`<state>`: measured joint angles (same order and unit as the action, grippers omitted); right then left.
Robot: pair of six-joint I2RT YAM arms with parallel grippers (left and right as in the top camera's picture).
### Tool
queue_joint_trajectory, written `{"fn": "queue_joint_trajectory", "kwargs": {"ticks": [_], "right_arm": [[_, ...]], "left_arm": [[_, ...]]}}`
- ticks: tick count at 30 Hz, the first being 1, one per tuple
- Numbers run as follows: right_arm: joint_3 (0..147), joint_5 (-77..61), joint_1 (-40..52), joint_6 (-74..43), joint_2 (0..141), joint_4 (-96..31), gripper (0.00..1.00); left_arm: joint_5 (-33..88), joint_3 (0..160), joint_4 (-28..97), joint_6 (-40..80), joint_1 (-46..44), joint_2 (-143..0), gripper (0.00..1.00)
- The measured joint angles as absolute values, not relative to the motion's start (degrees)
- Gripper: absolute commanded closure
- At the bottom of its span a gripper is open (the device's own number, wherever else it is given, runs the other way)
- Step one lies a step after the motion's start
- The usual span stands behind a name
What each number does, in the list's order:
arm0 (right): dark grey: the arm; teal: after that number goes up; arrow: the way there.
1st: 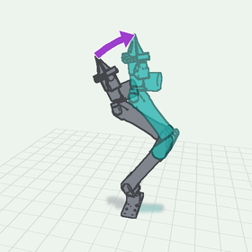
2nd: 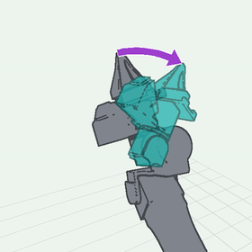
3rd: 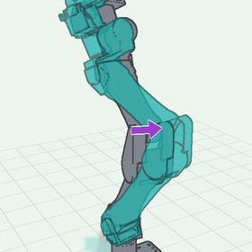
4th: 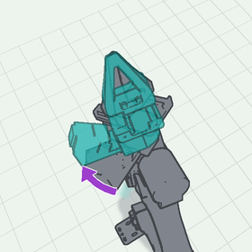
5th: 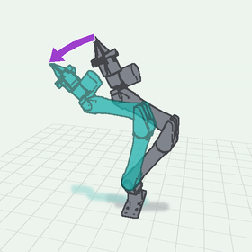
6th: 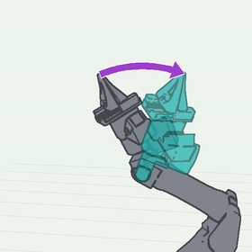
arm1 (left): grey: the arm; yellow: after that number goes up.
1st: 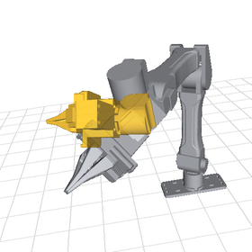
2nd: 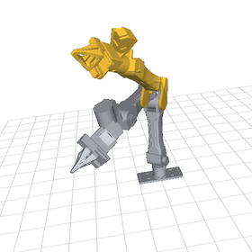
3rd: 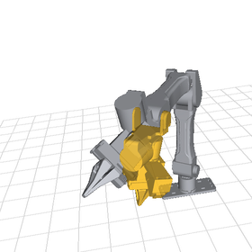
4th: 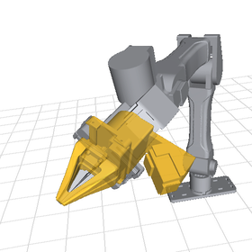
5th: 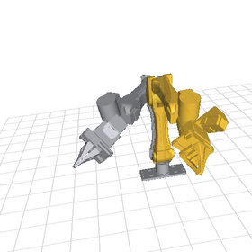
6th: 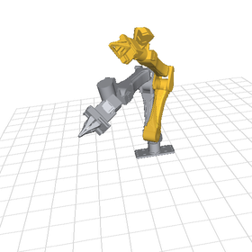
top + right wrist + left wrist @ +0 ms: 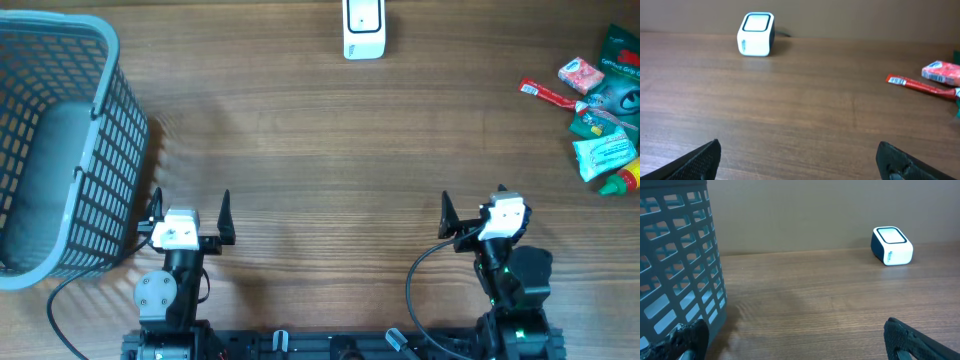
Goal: Scan the item barcode
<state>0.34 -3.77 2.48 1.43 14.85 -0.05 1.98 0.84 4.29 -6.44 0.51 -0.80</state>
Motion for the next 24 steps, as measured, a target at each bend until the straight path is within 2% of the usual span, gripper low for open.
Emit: {"fn": "queue_joint_trajectory", "kwargs": {"ticks": [16, 24], "right_arm": [[0.34, -3.77, 2.48, 1.43, 17.67, -0.1, 0.0], [0.34, -3.77, 2.48, 1.43, 5.17, -0.14, 0.0]], "left_arm": [[1.98, 0.84, 4.29, -6.44, 0.51, -0.78, 0.0], [1.98, 0.84, 4.29, -6.44, 0.51, -0.8, 0.0]]}}
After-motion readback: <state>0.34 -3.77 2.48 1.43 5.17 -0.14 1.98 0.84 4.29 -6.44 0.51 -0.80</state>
